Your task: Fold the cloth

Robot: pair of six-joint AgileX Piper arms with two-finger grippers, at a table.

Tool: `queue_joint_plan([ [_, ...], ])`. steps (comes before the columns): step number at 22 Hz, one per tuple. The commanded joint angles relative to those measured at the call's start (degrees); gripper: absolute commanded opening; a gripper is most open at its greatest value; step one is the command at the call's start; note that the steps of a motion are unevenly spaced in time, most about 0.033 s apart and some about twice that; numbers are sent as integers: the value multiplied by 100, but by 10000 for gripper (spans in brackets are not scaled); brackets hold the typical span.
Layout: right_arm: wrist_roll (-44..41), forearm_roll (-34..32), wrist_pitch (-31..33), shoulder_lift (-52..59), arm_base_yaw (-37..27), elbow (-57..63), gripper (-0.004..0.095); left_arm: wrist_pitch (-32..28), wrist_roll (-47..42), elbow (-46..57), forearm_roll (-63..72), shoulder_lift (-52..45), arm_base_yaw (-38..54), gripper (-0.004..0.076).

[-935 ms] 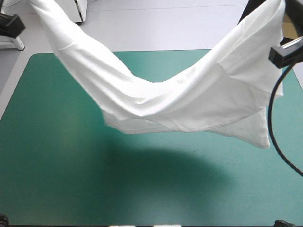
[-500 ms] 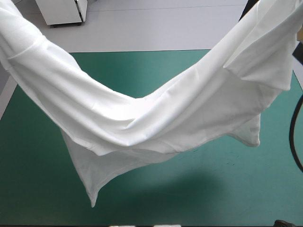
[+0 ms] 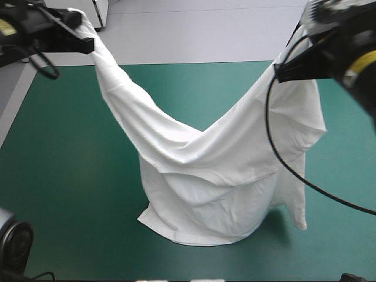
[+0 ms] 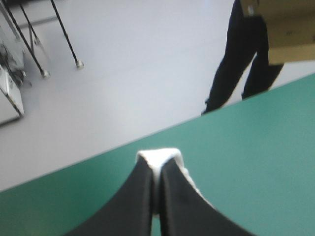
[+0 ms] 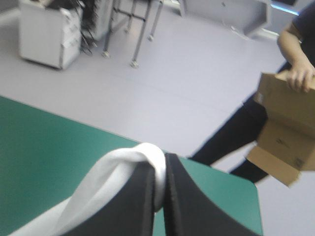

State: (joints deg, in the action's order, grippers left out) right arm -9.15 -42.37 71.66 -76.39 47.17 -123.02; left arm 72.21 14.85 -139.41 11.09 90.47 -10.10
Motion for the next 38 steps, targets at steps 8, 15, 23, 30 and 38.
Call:
queue_joint_plan([
  [8,507,3745,-2444,-1053,-4086,2265,-17,-1474,-53,35,-68,2203,-11,-22],
  [15,713,4494,-2460,-2571,-4506,2175,-17,-1735,-53,35,-129,3286,-11,-22],
  [23,602,4507,-2376,-3317,-4506,2175,-11,-1755,-53,35,-288,3978,-11,-21],
  [30,802,4599,-1907,-3322,-4519,1996,370,-1317,-62,-25,123,3995,-11,238],
  [38,759,4451,-935,-2691,-4569,1519,510,160,-358,-653,-222,3752,-11,457],
])
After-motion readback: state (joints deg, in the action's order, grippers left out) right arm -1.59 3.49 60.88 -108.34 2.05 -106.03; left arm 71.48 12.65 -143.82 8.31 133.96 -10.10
